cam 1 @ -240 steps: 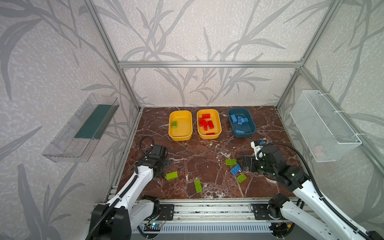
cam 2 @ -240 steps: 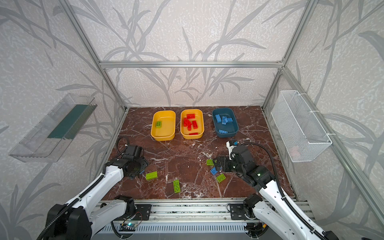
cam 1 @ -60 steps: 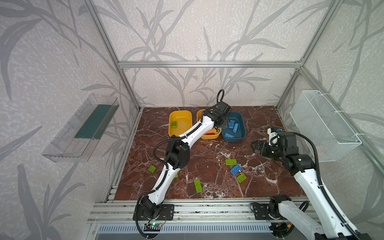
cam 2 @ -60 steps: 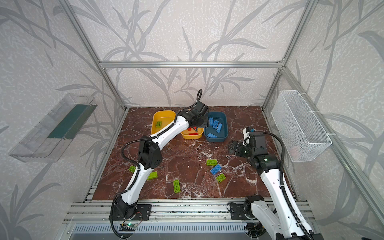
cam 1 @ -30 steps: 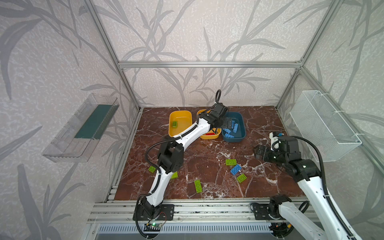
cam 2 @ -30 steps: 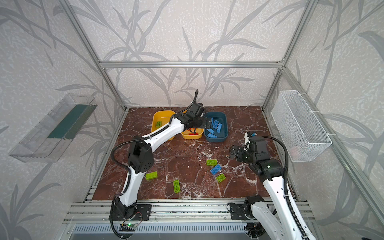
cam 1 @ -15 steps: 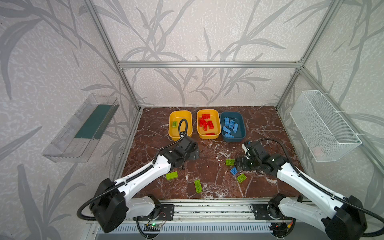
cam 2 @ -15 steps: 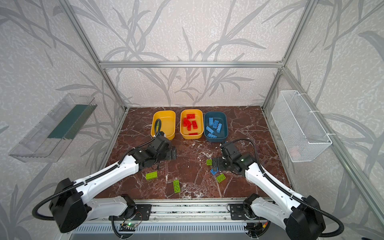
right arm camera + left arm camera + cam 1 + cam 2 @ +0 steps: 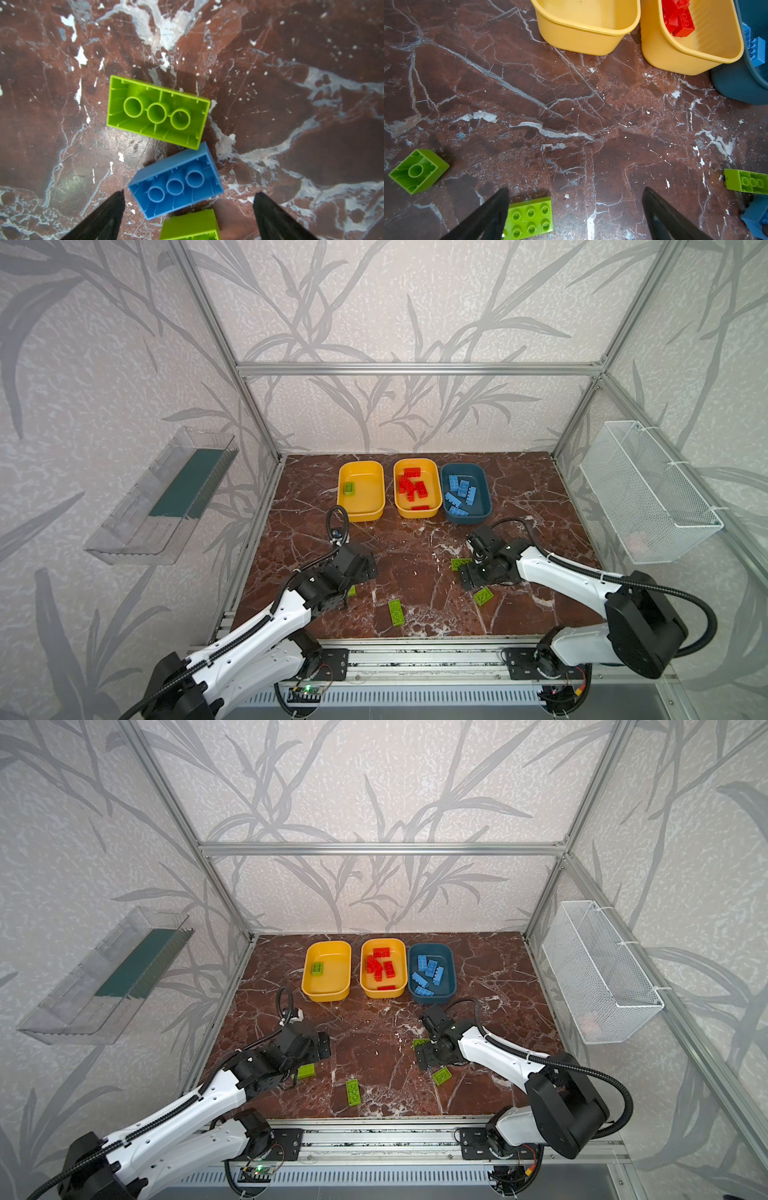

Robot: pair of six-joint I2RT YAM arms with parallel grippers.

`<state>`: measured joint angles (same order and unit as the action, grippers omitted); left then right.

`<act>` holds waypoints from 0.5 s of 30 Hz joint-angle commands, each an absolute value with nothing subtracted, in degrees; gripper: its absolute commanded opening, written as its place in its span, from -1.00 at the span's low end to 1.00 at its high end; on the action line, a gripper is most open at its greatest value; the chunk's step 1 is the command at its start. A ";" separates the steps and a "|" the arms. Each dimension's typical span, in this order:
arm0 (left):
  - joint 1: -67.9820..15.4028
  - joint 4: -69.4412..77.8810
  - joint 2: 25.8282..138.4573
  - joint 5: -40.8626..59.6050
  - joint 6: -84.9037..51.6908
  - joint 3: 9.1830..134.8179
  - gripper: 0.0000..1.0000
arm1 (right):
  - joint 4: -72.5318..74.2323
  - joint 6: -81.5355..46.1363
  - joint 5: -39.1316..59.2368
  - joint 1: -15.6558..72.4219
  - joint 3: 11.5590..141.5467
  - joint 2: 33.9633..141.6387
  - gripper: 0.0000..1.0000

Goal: Sort the legos into containers by color
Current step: 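Lower the right gripper onto the loose blue brick and grasp it while the left returns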

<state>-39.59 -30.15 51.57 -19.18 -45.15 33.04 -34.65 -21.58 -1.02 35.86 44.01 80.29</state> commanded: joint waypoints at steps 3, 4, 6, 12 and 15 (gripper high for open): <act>-39.47 -29.60 51.98 -21.44 -46.22 32.30 0.98 | -34.72 -17.29 0.06 36.24 47.16 81.85 0.91; -39.47 -29.52 52.03 -21.45 -46.19 32.26 0.98 | -34.82 -16.94 0.17 36.22 47.29 82.14 0.91; -39.49 -29.21 52.03 -21.66 -46.01 32.10 0.98 | -34.94 -16.14 0.41 36.37 47.32 82.77 0.89; -39.38 -29.05 52.03 -21.93 -45.97 32.08 0.98 | -33.78 -15.08 1.49 37.34 47.19 84.98 0.81; -39.30 -28.84 52.20 -21.65 -46.12 31.83 0.98 | -33.44 -15.08 1.41 38.20 47.70 86.66 0.69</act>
